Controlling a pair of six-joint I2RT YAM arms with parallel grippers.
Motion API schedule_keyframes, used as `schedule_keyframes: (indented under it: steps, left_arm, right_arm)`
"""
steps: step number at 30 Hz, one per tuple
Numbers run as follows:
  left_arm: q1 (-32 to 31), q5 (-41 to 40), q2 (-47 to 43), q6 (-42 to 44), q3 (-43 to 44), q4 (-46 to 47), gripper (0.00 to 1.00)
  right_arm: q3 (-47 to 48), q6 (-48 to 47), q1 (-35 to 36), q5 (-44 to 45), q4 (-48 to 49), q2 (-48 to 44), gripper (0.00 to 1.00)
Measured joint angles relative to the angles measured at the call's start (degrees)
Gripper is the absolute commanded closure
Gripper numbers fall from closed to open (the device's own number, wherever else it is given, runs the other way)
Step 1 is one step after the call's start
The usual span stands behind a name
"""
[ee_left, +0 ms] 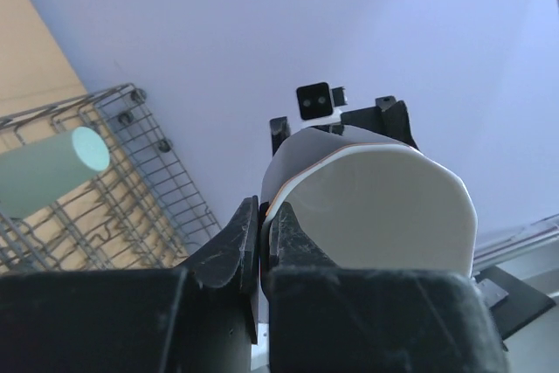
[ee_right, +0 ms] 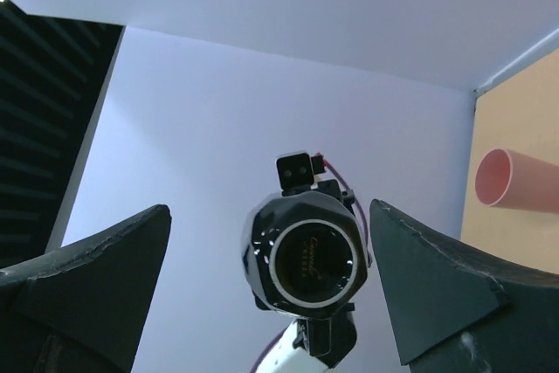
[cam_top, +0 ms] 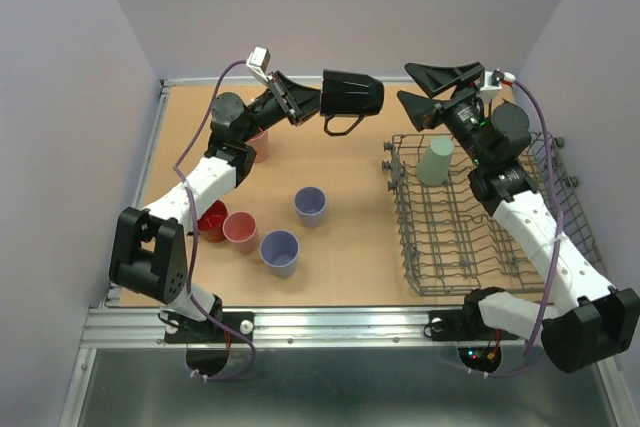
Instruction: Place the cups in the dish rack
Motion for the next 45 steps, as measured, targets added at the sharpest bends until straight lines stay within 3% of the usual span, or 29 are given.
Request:
schedule_keyframes:
  steps: [7, 28, 45]
  left_arm:
    - [-0.98, -0.52, 0.24, -6.03, -1.29, 10.60, 1.00]
    - [-1.49, -6.23, 0.28, -9.75, -7.54, 15.96, 1.00]
    - [-2.19, -11.96, -3.21, -2.49, -7.48, -1.88, 1.00]
  right_arm:
    - [0.00, 0.28, 6.71, 2.05, 1.20, 3.45, 0.00]
    - [-0.50, 4.87, 12.26, 6.49, 15.23, 8.63, 0.00]
    - [2.43, -2.91, 15.65, 8.37, 6.69, 13.11, 0.00]
